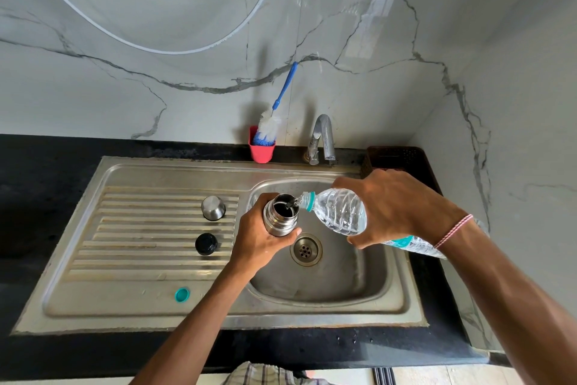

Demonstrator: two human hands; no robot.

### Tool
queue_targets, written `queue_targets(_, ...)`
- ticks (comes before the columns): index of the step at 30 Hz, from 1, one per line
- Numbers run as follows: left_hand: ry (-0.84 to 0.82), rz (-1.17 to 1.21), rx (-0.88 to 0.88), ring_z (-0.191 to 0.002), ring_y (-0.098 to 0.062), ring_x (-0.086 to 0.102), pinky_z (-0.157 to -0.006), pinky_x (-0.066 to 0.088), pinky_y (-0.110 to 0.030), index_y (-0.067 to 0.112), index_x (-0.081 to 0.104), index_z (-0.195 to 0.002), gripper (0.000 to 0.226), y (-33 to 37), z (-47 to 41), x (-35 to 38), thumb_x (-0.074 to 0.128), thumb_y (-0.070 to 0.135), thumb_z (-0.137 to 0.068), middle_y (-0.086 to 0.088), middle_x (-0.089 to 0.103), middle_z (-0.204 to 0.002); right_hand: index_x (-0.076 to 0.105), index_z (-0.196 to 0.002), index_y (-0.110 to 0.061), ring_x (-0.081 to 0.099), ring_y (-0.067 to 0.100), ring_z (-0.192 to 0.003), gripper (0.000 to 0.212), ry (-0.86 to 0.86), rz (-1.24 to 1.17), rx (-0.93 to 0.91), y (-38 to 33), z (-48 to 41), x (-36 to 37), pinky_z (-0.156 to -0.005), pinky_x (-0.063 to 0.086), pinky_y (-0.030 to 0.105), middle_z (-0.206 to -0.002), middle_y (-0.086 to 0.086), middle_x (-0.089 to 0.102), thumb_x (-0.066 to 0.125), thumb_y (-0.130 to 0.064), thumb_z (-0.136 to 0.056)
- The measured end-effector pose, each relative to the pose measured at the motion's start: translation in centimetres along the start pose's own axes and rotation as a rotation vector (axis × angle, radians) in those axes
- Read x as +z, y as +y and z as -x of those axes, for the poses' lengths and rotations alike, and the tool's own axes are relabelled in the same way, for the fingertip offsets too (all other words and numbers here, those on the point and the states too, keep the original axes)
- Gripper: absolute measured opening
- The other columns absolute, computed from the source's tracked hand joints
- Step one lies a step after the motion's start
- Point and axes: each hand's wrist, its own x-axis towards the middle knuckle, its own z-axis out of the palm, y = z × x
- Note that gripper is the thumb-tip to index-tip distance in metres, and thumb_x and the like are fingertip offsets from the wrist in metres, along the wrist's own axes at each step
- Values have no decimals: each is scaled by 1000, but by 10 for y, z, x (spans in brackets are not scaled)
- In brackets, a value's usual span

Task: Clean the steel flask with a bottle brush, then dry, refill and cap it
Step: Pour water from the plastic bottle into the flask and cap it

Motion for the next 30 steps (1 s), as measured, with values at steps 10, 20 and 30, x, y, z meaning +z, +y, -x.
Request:
queue_targets(10,8,23,-10,-93,-10,71,-83,50,-15,28,62,-114,62,2,4,-1,96,10,-67,11,74,-99,34,-140,-41,68,21,-96,95,23,4,7,-3,1,2,-83,56,35,-105,-3,71,71,-78,-61)
queue_targets(20,-7,15,-1,-96,-12,71,-84,52,-17,26,62,-118,63,0,6,-2,97,14,-67,11,74,-102,33,-139,-40,68,21,-97,93,28,-9,-8,-4,3,4,-81,55,34,-106,-4,72,73,-75,-63)
queue_targets(30,-6,7,2,-94,-12,71,-83,51,-16,27,61,-117,63,2,8,-3,97,14,-67,10,74,-101,33,-141,-40,68,20,-96,93,44,-15,-6,-5,7,5,-81,56,33,-107,-4,72,73,-74,-64)
